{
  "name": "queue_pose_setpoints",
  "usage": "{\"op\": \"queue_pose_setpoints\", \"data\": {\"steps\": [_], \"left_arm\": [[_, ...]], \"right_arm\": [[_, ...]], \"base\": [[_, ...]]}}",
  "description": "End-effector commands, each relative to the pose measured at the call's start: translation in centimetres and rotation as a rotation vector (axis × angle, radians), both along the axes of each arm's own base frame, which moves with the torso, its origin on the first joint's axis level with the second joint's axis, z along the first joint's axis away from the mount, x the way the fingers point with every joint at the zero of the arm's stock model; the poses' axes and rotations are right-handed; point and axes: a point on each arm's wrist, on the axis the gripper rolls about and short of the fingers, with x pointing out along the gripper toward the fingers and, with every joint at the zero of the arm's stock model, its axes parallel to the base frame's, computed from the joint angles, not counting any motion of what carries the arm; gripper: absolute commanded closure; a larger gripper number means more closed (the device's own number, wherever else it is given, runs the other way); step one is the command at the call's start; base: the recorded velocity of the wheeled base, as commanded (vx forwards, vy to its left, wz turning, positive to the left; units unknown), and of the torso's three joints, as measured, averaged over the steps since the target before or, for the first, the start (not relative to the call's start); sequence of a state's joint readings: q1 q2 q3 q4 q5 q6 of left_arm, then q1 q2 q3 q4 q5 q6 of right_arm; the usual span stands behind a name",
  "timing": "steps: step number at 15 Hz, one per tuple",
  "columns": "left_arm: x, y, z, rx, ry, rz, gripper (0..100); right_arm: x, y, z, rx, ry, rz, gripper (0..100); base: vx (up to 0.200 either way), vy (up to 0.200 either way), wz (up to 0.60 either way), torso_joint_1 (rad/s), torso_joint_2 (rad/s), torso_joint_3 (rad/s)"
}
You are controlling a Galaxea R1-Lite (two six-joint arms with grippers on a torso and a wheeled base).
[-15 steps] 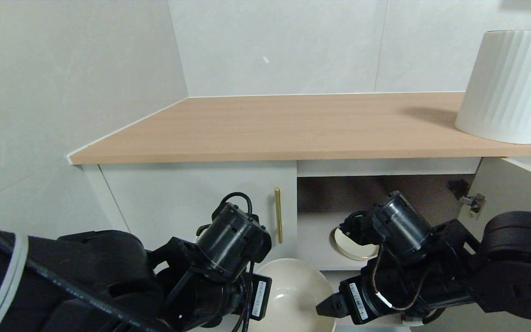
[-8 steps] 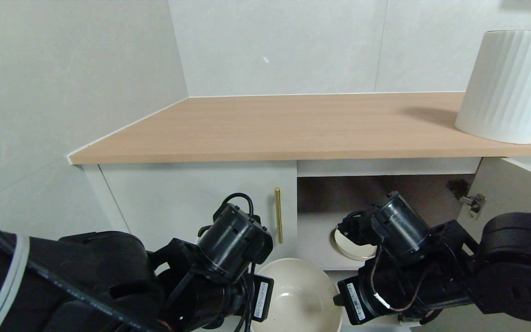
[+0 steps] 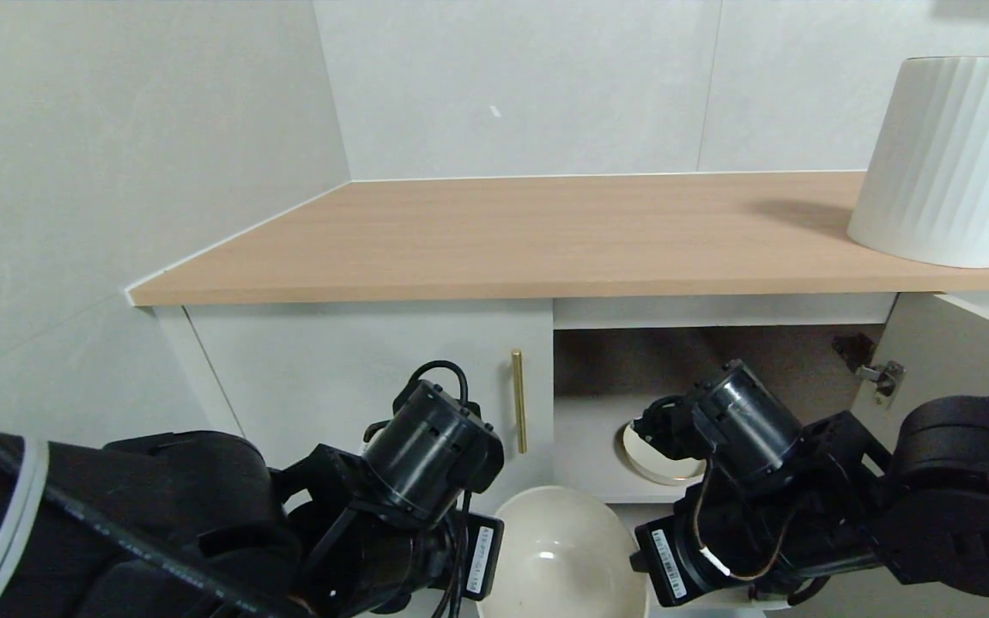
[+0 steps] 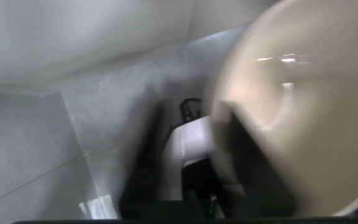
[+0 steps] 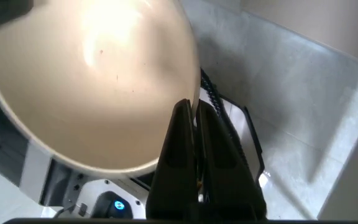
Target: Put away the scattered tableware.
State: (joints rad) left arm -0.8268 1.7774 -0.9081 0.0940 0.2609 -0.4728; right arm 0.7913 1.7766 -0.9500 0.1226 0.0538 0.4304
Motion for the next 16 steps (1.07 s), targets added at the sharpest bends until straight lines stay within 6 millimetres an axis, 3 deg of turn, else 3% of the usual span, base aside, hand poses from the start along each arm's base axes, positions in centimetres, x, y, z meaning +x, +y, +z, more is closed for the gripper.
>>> {"op": "queue_pose_setpoints", "data": {"steps": [1, 7, 10, 14, 16], "left_arm": [[0.0, -0.1, 0.0, -0.004, 0.0, -0.004, 0], [0.0, -0.1, 0.4, -0.026, -0.02, 0.0, 0], [0.1, 0.2, 1.6, -0.109, -0.09, 0.014, 0], [0.3, 0.7, 2.7, -0.183, -0.158, 0.034, 0], [0.3, 0.8, 2.9, -0.19, -0.164, 0.035, 0]], "right_arm": [[0.0, 0.1, 0.0, 0.007, -0.001, 0.004, 100], [0.0, 0.1, 0.0, 0.005, -0.001, 0.003, 100], [0.3, -0.1, 0.0, -0.017, -0.025, -0.032, 100], [1.7, -1.6, 0.0, -0.016, -0.022, -0.108, 100], [2.9, -3.3, 0.0, -0.003, -0.01, -0.207, 100]], "base": [[0.0, 0.0, 0.0, 0.0, 0.0, 0.0], [0.0, 0.0, 0.0, 0.0, 0.0, 0.0], [0.0, 0.0, 0.0, 0.0, 0.0, 0.0], [0.0, 0.0, 0.0, 0.0, 0.0, 0.0], [0.0, 0.0, 0.0, 0.0, 0.0, 0.0]]}}
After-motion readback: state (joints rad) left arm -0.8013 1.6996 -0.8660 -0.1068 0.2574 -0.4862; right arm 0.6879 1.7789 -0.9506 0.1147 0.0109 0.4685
